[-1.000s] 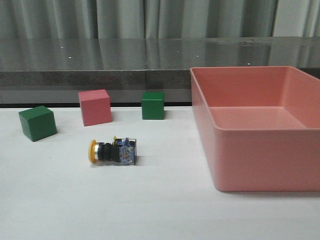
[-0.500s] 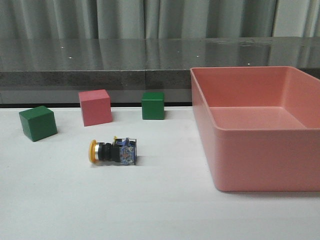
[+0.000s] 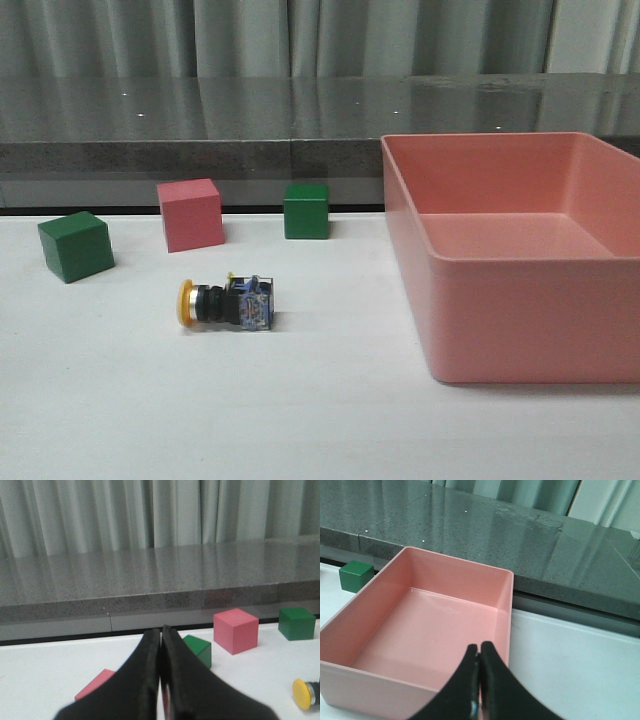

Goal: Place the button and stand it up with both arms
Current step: 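Open the right gripper and withdraw it above the bin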

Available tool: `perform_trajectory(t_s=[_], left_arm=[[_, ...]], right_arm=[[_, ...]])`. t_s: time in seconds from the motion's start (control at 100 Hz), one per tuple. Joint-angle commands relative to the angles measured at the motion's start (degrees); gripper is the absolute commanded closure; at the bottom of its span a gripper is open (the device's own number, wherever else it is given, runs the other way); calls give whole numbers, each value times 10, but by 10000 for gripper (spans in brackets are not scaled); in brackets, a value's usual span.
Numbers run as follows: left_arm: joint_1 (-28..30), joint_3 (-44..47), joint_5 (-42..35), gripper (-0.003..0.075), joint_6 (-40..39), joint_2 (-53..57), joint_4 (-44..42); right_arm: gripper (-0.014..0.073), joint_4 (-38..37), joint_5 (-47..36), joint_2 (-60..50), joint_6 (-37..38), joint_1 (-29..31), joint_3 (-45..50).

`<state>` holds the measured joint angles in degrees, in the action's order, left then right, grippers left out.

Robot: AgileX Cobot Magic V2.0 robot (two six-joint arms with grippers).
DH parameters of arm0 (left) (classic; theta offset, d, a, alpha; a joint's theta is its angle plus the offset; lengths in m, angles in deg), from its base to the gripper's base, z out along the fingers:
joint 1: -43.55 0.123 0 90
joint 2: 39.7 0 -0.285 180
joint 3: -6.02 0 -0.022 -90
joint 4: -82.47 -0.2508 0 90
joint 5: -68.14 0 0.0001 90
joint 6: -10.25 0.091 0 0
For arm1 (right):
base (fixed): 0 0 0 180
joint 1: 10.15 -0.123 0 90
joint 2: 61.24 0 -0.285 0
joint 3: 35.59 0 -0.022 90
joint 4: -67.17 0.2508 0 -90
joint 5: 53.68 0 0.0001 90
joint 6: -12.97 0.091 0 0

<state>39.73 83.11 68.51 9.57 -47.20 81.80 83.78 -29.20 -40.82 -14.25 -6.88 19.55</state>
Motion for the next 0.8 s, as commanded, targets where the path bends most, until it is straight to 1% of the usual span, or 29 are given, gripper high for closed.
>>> perform_trajectory(t_s=[0.0, 0.06, 0.16, 0.32, 0.44, 0.62, 0.68, 0.79], left_arm=[[1, -15, -57, 739, -7, 18, 40], [1, -43, -38, 739, -7, 13, 83], [1, -94, 9, 739, -7, -17, 121], [1, -196, 108, 739, -7, -110, 135], [1, -272, 161, 739, 7, -219, 135], [1, -377, 213, 739, 89, -378, 135], [0, -404, 214, 738, 108, -431, 135], [-13, -455, 212, 738, 167, -516, 138]], right_arm=[[654, 9, -40, 5, 1, 3, -15], [654, 9, -40, 5, 1, 3, -15], [654, 9, -40, 5, 1, 3, -15], [654, 9, -40, 5, 1, 3, -15], [654, 9, -40, 5, 1, 3, -15], [654, 9, -40, 5, 1, 3, -15], [654, 9, -40, 5, 1, 3, -15], [654, 9, -40, 5, 1, 3, -15]])
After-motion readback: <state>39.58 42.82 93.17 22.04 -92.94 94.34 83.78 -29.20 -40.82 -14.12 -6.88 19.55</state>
